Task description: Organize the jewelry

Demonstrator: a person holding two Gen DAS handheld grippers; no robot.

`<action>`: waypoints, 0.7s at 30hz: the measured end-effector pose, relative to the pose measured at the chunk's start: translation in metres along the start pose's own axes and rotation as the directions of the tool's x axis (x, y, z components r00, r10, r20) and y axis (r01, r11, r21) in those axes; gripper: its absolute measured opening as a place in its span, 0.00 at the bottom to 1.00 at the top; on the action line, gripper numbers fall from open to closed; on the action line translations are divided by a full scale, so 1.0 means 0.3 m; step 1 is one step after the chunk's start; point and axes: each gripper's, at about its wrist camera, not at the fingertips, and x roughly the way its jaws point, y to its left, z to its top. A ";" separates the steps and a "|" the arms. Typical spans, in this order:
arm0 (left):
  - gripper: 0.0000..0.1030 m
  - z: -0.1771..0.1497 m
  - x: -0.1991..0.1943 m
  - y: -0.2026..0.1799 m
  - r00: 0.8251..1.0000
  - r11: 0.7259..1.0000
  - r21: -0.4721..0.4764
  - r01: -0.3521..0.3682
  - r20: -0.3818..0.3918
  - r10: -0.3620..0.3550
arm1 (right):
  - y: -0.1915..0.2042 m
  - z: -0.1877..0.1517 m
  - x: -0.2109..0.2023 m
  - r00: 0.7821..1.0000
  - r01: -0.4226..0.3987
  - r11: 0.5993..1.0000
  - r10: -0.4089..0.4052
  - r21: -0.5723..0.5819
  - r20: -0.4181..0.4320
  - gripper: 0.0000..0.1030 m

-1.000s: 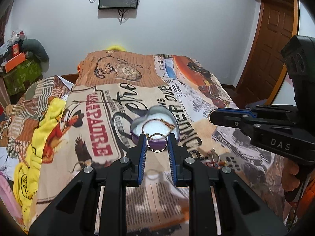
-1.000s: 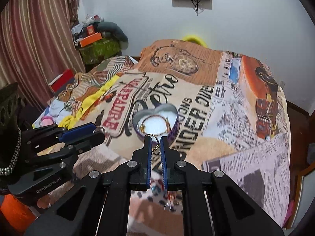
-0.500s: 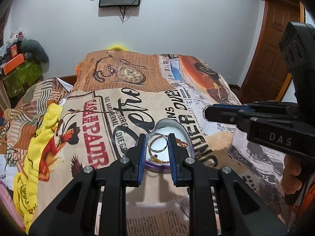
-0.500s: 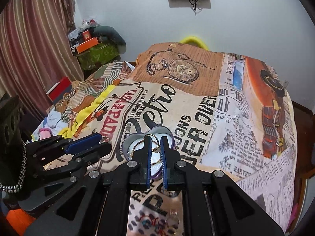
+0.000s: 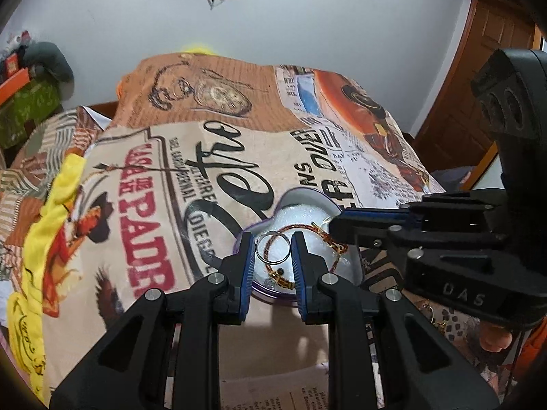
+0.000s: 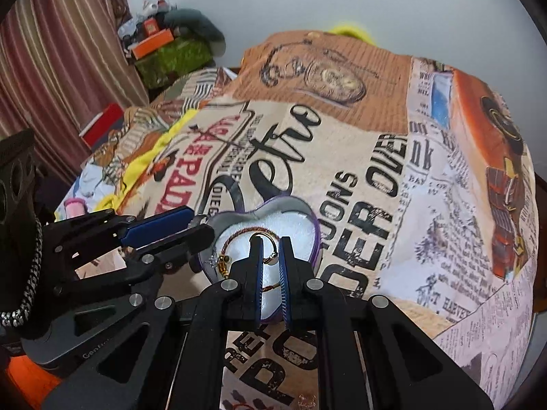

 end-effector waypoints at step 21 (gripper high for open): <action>0.20 0.015 -0.036 -0.011 1.000 1.000 0.016 -0.016 0.006 0.016 | 0.032 -0.010 0.011 0.999 0.029 0.998 -0.030 -0.047 -0.021 0.09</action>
